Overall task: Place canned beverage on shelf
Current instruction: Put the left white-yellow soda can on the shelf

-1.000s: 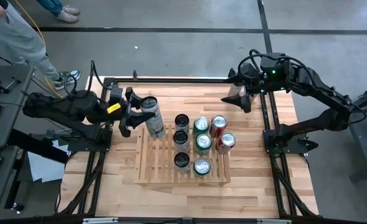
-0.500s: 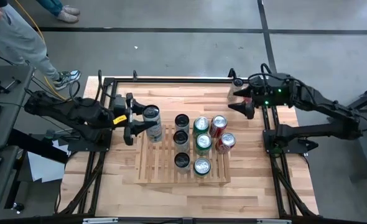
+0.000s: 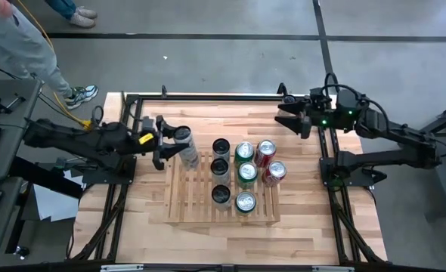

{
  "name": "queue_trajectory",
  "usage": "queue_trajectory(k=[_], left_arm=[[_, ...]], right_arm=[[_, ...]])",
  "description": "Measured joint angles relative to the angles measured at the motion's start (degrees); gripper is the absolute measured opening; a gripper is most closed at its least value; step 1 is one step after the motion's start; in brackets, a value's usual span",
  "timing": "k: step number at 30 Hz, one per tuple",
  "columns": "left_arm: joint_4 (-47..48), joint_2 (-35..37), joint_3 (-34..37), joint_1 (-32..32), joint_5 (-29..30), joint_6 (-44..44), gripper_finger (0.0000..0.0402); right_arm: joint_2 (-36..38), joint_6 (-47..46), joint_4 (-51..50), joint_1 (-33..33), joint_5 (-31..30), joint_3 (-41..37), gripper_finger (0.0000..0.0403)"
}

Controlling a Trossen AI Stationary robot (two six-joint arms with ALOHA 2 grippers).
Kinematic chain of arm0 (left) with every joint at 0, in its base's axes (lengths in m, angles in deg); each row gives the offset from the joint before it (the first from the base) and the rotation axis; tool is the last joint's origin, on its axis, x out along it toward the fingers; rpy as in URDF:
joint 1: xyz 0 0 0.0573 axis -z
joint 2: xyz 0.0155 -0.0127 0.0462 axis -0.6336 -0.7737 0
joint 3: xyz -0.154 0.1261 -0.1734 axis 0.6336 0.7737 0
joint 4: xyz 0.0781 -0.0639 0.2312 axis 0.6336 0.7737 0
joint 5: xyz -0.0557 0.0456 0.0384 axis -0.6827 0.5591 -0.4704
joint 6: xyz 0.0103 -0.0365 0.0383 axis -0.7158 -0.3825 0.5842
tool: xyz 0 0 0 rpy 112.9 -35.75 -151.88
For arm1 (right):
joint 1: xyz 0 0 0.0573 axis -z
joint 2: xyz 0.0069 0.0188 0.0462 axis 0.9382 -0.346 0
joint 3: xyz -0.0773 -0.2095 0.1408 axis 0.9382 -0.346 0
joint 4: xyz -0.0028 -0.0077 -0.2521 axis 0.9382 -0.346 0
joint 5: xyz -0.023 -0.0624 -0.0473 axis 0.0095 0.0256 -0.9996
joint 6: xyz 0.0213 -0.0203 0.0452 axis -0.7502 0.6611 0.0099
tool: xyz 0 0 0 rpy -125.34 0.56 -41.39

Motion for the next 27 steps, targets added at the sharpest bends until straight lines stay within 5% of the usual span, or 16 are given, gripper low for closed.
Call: queue_trajectory(k=[27], left_arm=[[-12.75,-16.92,1.29,-3.36,-1.61,7.84,0.0242]], right_arm=[[-6.47,1.05,9.32,-10.52,-7.59,0.00,0.0381]])
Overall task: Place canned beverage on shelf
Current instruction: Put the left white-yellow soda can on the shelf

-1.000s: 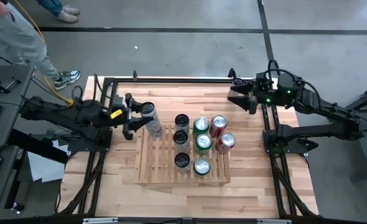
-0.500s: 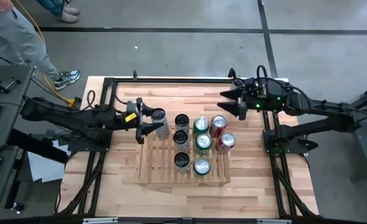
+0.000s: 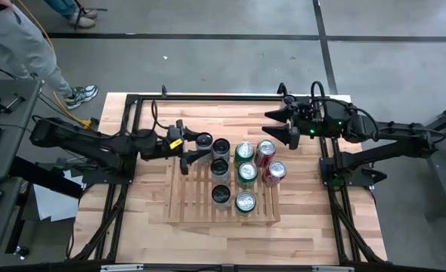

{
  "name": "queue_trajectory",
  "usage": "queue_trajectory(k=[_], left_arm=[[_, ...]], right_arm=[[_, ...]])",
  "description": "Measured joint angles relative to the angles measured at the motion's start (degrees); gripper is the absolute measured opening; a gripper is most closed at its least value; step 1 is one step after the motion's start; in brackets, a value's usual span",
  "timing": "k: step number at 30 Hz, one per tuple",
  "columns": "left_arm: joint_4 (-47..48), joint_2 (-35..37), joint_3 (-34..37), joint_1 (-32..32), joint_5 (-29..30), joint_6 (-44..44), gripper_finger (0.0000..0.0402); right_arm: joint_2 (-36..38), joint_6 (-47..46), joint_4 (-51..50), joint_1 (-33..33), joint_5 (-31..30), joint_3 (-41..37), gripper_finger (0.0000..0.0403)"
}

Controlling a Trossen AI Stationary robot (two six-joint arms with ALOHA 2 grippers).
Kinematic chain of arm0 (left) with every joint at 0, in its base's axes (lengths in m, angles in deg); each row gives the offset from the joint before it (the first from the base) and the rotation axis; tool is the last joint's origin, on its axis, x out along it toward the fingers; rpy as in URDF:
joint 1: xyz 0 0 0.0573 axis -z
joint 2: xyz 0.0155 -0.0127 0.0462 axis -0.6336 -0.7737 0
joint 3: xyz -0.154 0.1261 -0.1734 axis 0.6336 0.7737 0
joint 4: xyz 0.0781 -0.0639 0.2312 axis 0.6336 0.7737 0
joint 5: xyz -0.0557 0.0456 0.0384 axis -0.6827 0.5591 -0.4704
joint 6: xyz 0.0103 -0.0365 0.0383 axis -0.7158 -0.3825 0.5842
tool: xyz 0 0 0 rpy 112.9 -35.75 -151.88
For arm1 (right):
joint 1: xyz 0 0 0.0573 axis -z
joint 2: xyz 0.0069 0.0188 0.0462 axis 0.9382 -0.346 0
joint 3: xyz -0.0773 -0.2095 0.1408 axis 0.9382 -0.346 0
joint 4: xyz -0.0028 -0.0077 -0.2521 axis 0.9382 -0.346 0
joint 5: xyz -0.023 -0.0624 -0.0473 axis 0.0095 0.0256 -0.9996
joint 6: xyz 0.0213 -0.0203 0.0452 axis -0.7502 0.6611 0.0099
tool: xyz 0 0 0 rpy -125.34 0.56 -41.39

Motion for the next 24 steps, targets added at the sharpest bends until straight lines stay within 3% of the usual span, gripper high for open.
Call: queue_trajectory(k=[13,24], left_arm=[[1.78,1.54,0.04,0.26,-2.88,1.97,0.0285],[3.07,1.83,0.00,0.24,-2.79,-1.04,0.0285]], right_arm=[[0.00,0.55,0.17,0.02,0.08,0.00,0.0381],[0.00,0.55,0.29,0.02,0.46,0.00,0.0381]])
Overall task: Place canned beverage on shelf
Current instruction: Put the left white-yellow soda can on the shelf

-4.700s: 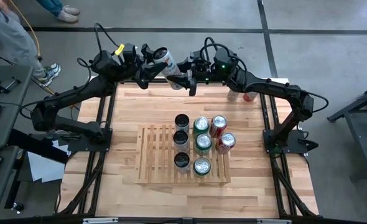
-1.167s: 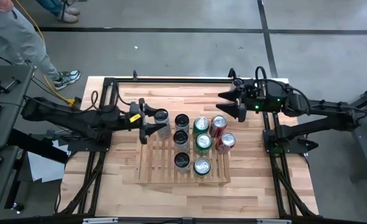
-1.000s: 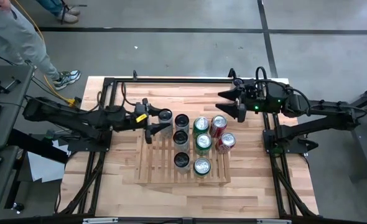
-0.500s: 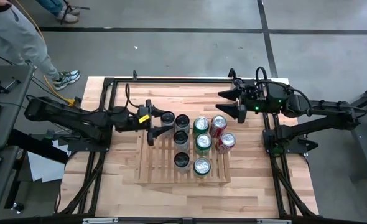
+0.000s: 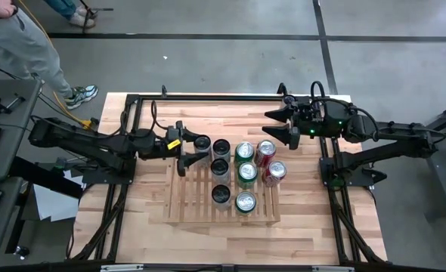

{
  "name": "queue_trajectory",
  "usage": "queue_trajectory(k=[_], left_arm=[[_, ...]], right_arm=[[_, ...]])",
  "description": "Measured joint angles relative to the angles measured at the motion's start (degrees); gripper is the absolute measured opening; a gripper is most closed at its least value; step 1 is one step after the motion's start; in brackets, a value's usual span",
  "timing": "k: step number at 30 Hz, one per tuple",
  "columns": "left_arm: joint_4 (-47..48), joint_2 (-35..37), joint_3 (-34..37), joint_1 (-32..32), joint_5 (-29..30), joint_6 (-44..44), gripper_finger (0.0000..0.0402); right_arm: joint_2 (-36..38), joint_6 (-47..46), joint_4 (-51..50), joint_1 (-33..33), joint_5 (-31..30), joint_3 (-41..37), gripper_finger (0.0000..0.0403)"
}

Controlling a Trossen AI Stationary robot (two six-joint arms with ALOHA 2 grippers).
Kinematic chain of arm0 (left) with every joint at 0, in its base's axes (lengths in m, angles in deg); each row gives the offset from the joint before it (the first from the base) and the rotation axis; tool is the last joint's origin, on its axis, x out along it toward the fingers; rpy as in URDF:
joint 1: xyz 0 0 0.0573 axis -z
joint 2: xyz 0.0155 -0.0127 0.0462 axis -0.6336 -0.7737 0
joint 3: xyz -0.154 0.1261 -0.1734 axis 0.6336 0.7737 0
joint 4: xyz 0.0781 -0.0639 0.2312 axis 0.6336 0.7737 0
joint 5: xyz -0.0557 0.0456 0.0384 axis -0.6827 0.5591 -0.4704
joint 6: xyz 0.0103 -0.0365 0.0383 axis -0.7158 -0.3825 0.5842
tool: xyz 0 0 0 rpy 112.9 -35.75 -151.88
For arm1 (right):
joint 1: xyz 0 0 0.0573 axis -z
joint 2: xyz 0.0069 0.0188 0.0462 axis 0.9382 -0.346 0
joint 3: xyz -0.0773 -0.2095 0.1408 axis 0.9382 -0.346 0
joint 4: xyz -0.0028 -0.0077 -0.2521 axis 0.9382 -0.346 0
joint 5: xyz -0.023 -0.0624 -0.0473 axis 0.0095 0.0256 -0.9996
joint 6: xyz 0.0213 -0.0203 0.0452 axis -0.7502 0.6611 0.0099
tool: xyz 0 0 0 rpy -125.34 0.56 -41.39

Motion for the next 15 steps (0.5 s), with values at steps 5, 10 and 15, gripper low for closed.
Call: queue_trajectory(k=[5,10,15], left_arm=[[0.10,0.00,0.00,0.00,0.10,-2.44,0.0285],[0.09,0.00,-0.02,0.00,-0.04,-2.98,0.0285],[0.21,0.00,-0.02,0.00,-0.78,-2.54,0.0288]], right_arm=[[0.00,0.00,-0.02,0.00,0.00,0.00,0.0381],[0.00,0.00,0.00,0.00,0.00,0.00,0.0381],[0.00,0.08,0.00,0.00,0.00,0.00,0.0381]])
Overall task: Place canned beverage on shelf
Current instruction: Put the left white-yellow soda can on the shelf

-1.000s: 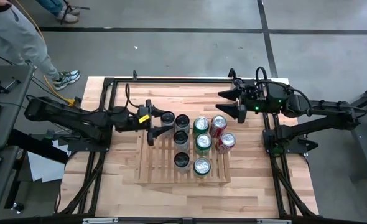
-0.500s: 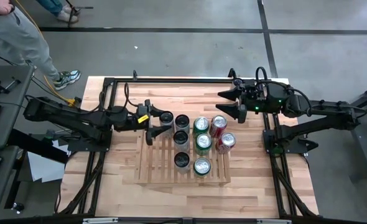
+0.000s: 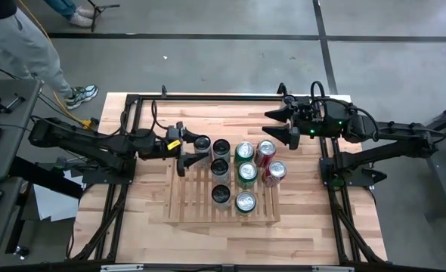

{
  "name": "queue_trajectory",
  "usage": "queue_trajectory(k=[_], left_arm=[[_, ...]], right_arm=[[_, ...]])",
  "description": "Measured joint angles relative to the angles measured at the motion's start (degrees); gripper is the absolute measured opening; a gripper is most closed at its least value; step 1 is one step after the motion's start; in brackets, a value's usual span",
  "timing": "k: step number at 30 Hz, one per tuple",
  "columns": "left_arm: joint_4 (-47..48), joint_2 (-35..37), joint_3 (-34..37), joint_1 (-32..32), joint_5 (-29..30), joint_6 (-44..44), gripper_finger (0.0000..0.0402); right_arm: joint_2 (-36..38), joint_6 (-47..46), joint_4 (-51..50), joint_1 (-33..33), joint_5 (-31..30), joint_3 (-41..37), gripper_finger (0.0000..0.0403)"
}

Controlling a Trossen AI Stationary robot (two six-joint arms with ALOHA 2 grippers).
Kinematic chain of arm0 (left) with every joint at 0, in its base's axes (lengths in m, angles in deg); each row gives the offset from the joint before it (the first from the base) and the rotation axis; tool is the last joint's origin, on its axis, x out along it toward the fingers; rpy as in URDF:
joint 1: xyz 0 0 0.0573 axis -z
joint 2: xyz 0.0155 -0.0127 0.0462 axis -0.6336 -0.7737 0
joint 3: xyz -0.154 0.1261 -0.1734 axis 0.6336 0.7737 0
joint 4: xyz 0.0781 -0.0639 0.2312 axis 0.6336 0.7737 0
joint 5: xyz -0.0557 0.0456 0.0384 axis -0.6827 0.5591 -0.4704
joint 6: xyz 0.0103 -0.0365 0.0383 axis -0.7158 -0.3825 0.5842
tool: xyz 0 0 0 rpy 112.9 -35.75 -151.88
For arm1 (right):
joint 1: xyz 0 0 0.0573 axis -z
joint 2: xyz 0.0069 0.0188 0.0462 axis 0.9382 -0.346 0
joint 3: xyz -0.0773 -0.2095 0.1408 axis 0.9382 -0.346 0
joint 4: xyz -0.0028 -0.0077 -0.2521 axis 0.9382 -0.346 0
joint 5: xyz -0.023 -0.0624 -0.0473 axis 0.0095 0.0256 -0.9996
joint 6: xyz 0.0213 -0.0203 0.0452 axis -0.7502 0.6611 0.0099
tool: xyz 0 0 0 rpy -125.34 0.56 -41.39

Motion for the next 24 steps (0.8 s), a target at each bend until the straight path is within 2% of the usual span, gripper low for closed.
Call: queue_trajectory(k=[7,24], left_arm=[[0.60,-0.09,0.04,0.05,-0.32,2.41,0.0308],[2.35,-0.04,-2.05,0.02,-0.72,3.15,0.0393]], right_arm=[[0.00,1.01,0.00,0.00,0.00,0.00,0.0381],[0.00,1.00,0.00,0.00,0.02,0.00,0.0381]])
